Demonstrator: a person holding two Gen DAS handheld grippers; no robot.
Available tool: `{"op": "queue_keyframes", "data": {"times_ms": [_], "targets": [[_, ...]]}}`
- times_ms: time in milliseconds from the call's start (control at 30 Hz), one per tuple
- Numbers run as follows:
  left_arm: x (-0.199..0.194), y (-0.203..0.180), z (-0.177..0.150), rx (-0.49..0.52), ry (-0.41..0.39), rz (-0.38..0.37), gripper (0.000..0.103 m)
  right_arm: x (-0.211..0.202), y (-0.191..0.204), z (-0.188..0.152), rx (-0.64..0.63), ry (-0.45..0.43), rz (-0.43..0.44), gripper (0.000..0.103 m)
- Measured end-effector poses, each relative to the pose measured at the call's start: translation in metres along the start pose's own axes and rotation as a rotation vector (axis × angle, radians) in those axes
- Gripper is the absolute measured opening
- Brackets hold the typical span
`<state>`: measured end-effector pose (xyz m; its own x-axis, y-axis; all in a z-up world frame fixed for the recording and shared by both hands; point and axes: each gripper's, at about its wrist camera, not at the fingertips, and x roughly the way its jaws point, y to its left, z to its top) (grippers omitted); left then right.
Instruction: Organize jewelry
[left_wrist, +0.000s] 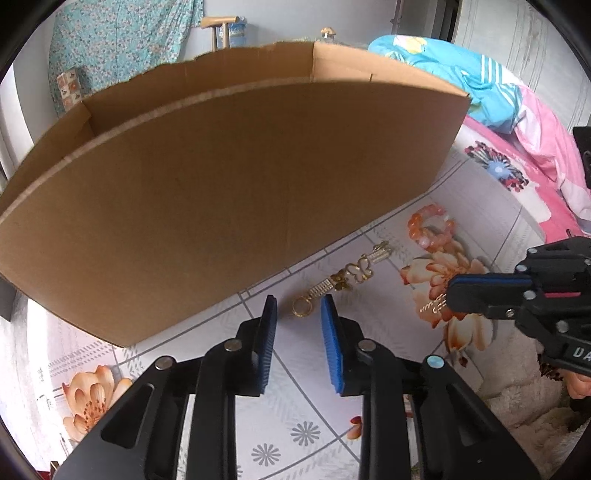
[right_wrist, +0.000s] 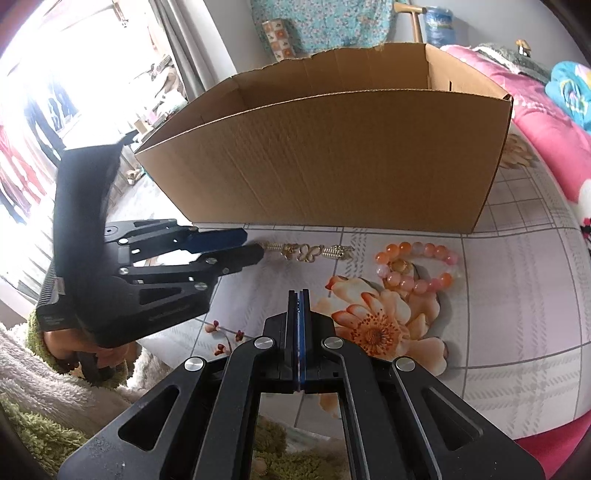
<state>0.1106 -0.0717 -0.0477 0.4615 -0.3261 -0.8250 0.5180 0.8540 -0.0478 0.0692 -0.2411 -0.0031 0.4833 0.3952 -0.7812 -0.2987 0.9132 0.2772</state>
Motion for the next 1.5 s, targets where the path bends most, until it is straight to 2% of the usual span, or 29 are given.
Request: {"op": "queue_keyframes", "data": {"times_ms": [167,233,300,600,933,1067,1167,1233,1267,1300,1500], "targets": [[0.002,-0.002,0.001,0.036,-0.008,0.019,0.009,0.005,0.002,-0.004,0.007,-0.002,0.0,0.0],[0.003,-0.003,0.002,0.044,-0.008,0.017,0.009,0.007,0.001,-0.002,0.01,-0.003,-0.001,0.0],[0.002,-0.004,0.002,0.054,-0.013,0.018,0.003,0.009,0.002,-0.002,0.012,-0.006,-0.004,0.0],[-0.002,-0.008,-0.002,0.075,-0.016,0.013,0.0,0.004,0.0,-0.002,0.022,-0.02,-0.016,0.0],[-0.022,-0.007,-0.006,0.039,-0.064,-0.004,0.0,-0.005,0.005,-0.007,0.02,-0.044,-0.014,0.0],[-0.024,-0.003,-0.008,0.019,-0.055,-0.007,0.0,-0.006,0.009,-0.008,0.014,-0.046,-0.004,0.0],[-0.021,-0.001,-0.006,-0.019,-0.038,-0.017,0.001,-0.005,0.012,-0.009,0.007,-0.048,0.0,0.0],[-0.019,0.003,-0.005,-0.05,-0.025,-0.052,0.013,-0.005,0.014,-0.009,0.003,-0.05,0.002,0.0],[-0.018,0.004,-0.005,-0.062,-0.024,-0.052,0.024,-0.005,0.015,-0.009,0.003,-0.051,0.003,0.0],[-0.017,0.004,-0.004,-0.065,-0.026,-0.047,0.029,-0.005,0.016,-0.009,0.003,-0.052,0.004,0.0],[-0.006,0.0,0.001,-0.073,0.006,-0.038,0.029,-0.004,0.016,-0.009,0.011,-0.058,0.0,0.0]]}}
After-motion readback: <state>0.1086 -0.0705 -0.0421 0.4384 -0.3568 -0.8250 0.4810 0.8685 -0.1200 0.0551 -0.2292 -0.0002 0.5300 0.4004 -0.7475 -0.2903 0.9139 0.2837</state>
